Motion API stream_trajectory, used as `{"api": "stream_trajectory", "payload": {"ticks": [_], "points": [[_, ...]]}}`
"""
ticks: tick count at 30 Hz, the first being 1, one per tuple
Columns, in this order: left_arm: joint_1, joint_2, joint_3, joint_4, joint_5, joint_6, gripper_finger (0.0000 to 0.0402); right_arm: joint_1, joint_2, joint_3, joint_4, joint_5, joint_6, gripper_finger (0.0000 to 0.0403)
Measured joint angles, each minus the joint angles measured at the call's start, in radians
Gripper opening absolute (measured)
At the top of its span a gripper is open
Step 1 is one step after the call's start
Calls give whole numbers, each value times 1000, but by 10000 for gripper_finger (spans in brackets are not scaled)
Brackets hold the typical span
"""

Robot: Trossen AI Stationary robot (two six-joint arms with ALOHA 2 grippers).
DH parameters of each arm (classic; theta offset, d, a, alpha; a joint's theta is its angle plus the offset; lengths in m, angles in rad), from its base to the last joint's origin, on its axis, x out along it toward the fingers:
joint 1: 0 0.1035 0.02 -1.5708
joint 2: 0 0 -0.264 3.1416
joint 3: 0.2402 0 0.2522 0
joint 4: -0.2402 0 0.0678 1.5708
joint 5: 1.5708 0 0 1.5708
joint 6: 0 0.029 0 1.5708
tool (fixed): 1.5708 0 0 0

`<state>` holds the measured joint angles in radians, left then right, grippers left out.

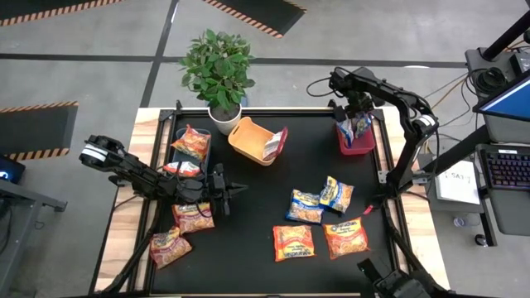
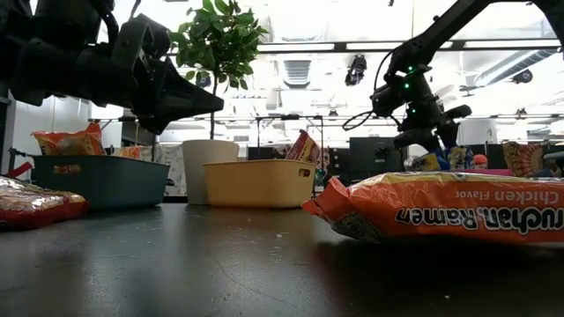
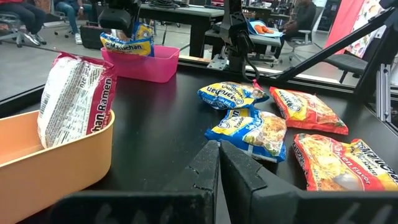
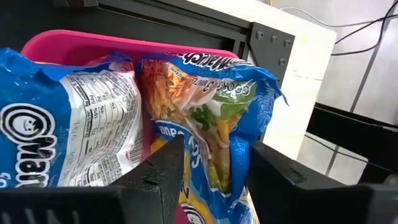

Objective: Sort Maruchan noodles
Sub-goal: Put the blue noodle pack into the red bin, then put the orange noodle pack into the blue bin

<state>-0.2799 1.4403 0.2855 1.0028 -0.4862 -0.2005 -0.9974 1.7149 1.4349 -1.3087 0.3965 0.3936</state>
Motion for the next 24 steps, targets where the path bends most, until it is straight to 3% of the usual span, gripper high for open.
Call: {"api": "stream_trajectory", "payload": {"ticks": [10,19,24], "points": [[0,0,0,-1,0,0,0,0,-4,19,-17,25,0,116],[0,0,0,-1,0,0,0,12,-6,222,-145,54,-1,118],[0,0,0,-1,0,-3,0,113,-29,333,-216,43,-3,112]]}}
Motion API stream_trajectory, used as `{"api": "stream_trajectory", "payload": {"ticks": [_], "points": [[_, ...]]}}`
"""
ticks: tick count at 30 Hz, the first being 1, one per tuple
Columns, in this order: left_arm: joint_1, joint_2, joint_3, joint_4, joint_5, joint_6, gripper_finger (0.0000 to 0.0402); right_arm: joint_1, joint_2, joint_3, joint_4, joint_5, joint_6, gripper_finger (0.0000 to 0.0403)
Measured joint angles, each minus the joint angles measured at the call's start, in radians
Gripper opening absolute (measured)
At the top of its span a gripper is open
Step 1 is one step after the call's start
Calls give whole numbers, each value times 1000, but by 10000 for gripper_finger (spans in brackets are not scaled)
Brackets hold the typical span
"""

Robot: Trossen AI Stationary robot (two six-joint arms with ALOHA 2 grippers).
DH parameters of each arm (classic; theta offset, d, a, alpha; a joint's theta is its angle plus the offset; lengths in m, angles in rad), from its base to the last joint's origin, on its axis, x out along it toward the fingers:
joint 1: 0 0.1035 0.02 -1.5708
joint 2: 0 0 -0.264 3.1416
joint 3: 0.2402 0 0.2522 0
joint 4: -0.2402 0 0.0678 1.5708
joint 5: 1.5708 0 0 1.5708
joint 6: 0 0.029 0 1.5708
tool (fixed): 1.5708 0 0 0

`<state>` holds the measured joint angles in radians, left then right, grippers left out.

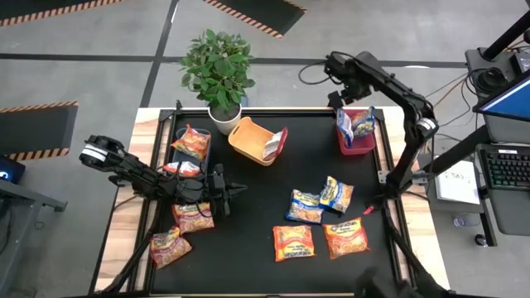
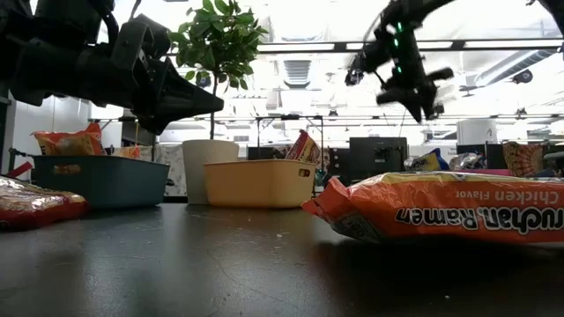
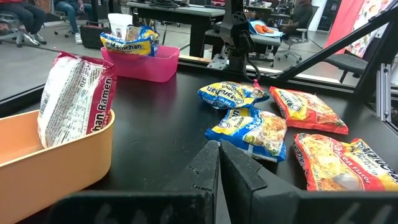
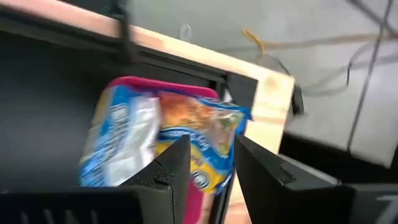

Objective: Sort Maruchan noodles
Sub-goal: Put the orange noodle pack into the blue bin

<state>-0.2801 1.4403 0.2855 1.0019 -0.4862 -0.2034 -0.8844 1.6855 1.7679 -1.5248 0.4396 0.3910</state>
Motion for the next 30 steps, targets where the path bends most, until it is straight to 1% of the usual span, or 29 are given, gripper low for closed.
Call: {"api": "stream_trajectory", "payload": {"ticks": [4,9,12,15,19,22,24,27,30], "points": [[-2,0,0,0,1,-57,0,148,-66,16,-3,-2,-23,107],[-21,0,0,0,29,-105,0,386,-173,-47,45,-23,-29,98],[-37,0,11,-4,33,-123,0,538,-241,-122,122,-106,-60,90],[-62,0,36,-3,34,-123,0,690,-306,-217,235,-186,-40,79],[-94,-1,93,-45,34,-121,0,886,-370,-350,395,-241,-10,64],[-119,-1,158,-153,35,-121,0,1015,-396,-439,503,-278,-11,55],[-137,-1,215,-271,35,-129,0,1082,-401,-490,569,-311,-21,51],[-167,-1,321,-525,36,-173,0,1160,-395,-561,690,-343,-30,43],[-207,-1,434,-802,36,-207,0,1211,-373,-628,810,-372,-64,37]]}}
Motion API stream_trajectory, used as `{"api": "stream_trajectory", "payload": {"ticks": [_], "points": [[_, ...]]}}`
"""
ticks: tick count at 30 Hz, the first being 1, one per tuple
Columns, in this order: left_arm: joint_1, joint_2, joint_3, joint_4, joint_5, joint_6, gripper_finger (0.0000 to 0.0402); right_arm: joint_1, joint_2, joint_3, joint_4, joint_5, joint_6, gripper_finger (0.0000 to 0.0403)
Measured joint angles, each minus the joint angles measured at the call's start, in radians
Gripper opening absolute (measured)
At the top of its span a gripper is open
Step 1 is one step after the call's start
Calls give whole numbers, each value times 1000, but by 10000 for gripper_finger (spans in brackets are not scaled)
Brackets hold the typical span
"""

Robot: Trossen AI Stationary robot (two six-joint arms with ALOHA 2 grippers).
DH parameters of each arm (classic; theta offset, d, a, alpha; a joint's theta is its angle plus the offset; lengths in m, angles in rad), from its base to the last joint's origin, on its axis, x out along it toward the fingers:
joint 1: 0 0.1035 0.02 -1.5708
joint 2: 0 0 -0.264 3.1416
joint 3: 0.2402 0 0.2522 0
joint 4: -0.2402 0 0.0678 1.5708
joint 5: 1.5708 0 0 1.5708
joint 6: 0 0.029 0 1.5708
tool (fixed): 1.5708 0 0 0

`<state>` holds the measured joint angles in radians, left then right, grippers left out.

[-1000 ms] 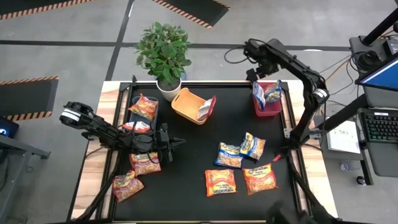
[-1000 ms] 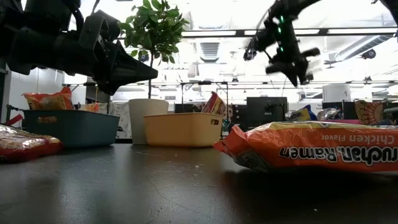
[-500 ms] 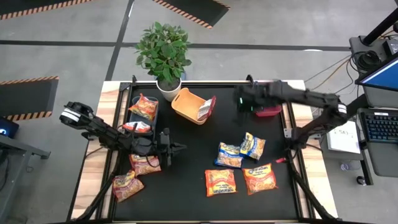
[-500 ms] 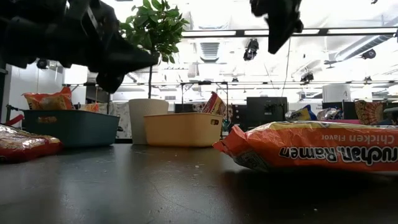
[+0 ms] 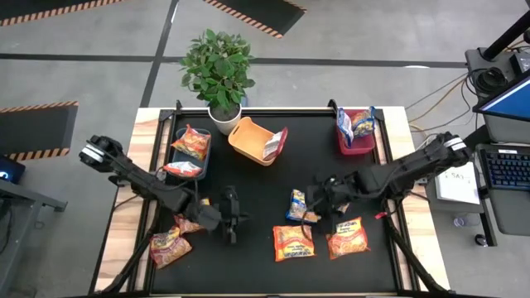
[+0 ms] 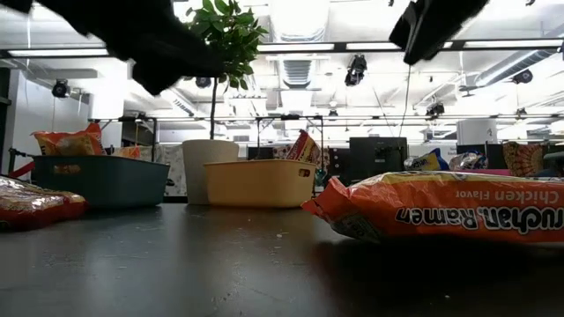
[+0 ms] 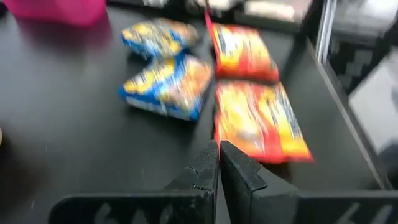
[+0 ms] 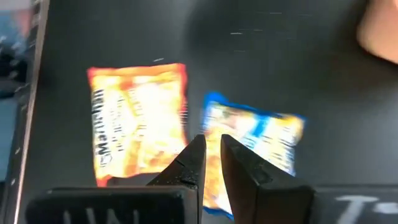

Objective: Sort Maruchan noodles
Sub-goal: Put the orange noodle pack into the blue bin

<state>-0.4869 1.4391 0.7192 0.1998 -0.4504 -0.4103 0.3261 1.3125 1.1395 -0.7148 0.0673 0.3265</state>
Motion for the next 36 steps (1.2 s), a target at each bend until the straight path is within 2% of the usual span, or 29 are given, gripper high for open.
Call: {"api": "stream_trajectory", "payload": {"ticks": [2,5,10,14,19,26,32,36], "points": [[-27,0,60,-149,-6,-15,0,22,21,-45,82,-21,-35,34],[-67,0,127,-266,-41,-39,0,51,49,-110,220,-31,-88,32],[-129,-1,153,-261,-112,-78,0,95,97,-210,446,-33,-107,31],[-159,2,126,-237,-145,-182,1,144,131,-229,473,-30,-83,31],[-186,66,102,-102,-201,-239,18,212,166,-231,473,-13,-28,31],[-185,235,103,141,-206,-267,56,298,252,-231,464,43,71,31],[-183,332,103,231,-215,-450,113,316,344,-224,478,117,119,31],[-183,358,103,236,-248,-600,158,313,400,-203,566,172,119,31]]}}
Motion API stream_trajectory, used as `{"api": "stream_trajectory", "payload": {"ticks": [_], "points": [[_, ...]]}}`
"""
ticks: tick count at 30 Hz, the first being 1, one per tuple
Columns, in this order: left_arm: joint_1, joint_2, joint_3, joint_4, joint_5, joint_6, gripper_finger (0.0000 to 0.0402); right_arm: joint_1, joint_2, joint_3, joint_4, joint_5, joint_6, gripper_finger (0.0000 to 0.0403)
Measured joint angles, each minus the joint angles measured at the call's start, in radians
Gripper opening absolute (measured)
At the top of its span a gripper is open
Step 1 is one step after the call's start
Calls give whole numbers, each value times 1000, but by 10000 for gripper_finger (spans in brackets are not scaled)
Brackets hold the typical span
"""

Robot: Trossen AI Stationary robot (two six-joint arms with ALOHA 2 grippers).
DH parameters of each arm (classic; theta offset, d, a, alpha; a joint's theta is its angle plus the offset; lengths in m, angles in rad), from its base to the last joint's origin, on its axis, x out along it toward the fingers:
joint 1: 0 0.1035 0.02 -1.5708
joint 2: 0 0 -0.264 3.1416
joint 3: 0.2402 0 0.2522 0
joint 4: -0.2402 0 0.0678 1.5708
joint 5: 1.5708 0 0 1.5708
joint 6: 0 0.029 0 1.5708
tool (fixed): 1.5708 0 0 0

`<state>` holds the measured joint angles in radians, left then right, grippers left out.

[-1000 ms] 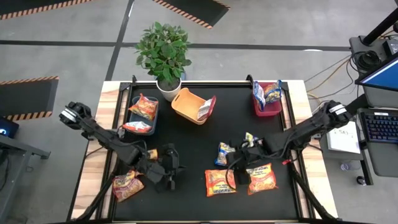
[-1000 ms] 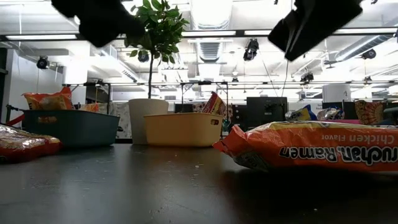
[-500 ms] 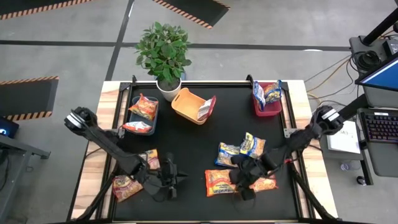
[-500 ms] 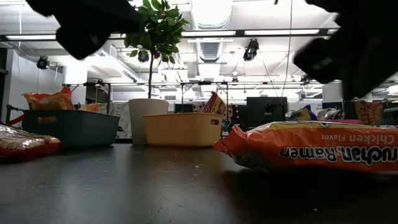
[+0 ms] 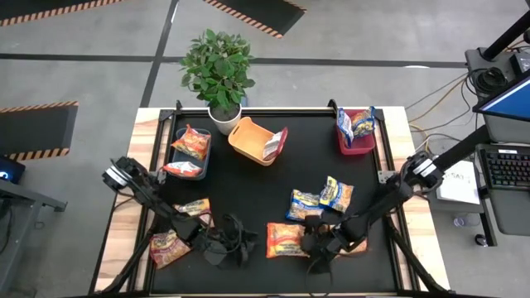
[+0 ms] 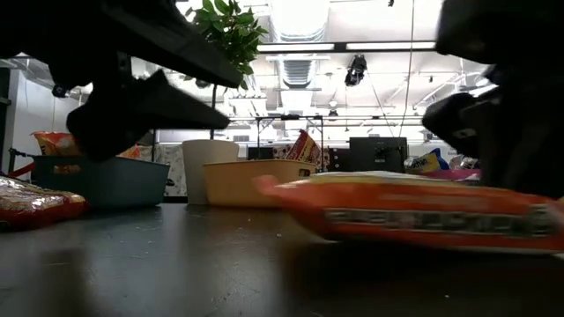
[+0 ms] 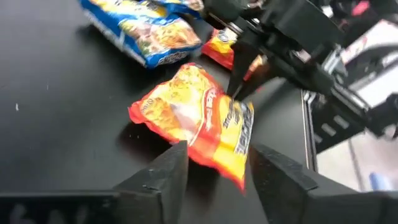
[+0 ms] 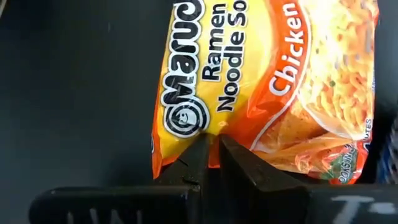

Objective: Sort Maruchan noodles
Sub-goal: Put the orange noodle pack into the blue bin

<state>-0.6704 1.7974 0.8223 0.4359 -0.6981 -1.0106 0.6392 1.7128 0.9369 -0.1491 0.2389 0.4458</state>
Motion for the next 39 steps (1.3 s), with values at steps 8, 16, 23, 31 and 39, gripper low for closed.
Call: {"api": "stream_trajectory", "payload": {"ticks": [8,16,23,31,39], "points": [[-8,2,0,-2,-1,-167,232,-30,91,56,86,83,1,31],[-8,45,0,-11,-27,-260,251,-39,144,62,95,86,-10,31],[-7,49,0,-64,-27,-297,251,-42,146,58,92,78,-10,31],[16,149,6,3,-30,-345,251,-42,147,57,92,77,-9,31],[36,240,27,232,-38,-227,251,-42,148,56,93,76,-7,31]]}}
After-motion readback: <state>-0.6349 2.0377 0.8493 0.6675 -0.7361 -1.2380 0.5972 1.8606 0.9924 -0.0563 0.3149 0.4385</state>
